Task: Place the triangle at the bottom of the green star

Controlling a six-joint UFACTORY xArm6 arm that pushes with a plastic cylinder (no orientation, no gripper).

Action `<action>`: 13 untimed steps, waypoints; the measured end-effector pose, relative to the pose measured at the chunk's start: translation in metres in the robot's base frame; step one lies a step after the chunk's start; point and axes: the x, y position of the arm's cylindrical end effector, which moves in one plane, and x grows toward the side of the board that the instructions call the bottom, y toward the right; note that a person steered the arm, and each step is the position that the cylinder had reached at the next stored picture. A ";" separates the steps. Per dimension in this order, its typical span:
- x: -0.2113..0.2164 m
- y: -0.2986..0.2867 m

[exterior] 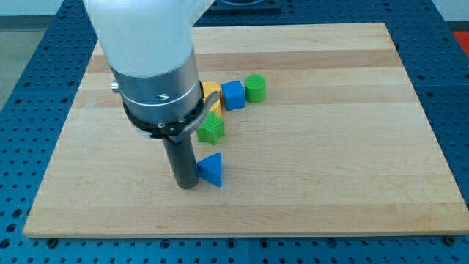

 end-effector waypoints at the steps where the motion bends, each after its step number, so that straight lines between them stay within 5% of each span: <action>1: 0.018 -0.024; 2: 0.045 -0.010; 3: 0.001 0.030; 6: -0.016 0.030; 8: 0.059 0.064; 9: -0.008 0.098; 13: -0.021 0.078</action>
